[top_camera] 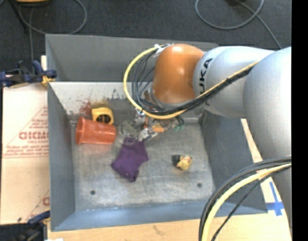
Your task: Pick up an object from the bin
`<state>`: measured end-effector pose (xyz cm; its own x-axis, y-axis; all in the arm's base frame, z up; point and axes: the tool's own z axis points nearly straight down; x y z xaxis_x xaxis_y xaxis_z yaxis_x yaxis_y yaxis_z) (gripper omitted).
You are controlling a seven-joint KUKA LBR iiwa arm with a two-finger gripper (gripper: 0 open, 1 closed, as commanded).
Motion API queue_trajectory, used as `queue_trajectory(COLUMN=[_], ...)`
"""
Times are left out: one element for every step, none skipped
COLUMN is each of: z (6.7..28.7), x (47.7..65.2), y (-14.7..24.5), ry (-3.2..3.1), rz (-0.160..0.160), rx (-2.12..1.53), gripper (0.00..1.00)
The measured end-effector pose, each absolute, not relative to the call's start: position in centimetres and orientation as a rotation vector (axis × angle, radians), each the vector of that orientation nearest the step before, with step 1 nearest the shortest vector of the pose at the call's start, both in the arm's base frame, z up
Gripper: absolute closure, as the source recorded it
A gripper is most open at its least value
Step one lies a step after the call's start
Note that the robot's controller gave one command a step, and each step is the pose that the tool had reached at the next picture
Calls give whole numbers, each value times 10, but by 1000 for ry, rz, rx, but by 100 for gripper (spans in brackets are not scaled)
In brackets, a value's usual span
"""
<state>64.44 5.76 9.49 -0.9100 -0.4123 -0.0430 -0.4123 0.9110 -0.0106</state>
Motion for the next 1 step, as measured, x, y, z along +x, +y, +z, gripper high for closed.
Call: queue_trajectory(z=[120], x=[642], y=[56], ry=[3054], rz=[-3], rx=[-673], gripper=[100])
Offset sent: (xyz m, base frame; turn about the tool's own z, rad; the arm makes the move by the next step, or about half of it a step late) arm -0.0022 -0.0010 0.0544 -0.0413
